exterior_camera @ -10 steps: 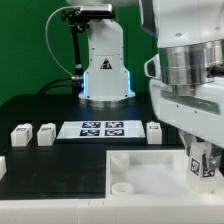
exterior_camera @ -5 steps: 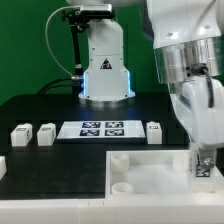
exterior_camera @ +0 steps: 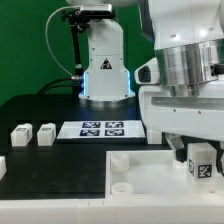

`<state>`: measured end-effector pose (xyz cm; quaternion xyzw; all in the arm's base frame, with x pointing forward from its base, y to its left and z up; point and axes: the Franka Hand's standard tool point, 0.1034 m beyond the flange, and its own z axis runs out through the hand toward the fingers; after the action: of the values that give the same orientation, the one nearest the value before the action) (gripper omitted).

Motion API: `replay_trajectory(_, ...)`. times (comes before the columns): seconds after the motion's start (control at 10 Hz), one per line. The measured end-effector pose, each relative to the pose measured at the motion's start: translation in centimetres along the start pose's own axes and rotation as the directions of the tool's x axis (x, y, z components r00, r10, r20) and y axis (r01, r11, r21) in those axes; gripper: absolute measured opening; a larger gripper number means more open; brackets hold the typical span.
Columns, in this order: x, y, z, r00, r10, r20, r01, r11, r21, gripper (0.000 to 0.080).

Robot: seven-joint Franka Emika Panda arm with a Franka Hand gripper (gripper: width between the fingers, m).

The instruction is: Assemble one leg

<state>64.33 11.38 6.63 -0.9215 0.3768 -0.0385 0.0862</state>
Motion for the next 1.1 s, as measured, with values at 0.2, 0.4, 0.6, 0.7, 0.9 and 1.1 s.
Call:
replay_trajectory(0.2,-0.6,-0.6,-0.2,0.922,-0.386,-0.021,0.385,0.922,-0.052,0.0648)
replay_trajectory(0.4,-1.2,-0.7,-0.4,0.713,-0.7,0.031,0.7,0.709,-0.089,0.0648)
replay_trajectory(0.6,-1.3,-0.6,-0.3,0.701,-0.712,0.037,0.712,0.697,-0.088,0.0648)
replay_trajectory(0.7,-1.3,-0.6,-0.3,0.711,-0.702,0.036,0.702,0.706,-0.088,0.0526)
replay_trajectory(0.9,-1.0,-0.3,-0.3,0.788,-0.615,0.027,0.614,0.783,-0.095,0.0295)
replay_trajectory(1.1,-0.9,-0.3,-0.4,0.917,-0.399,0.004,0.397,0.913,-0.093,0.0295)
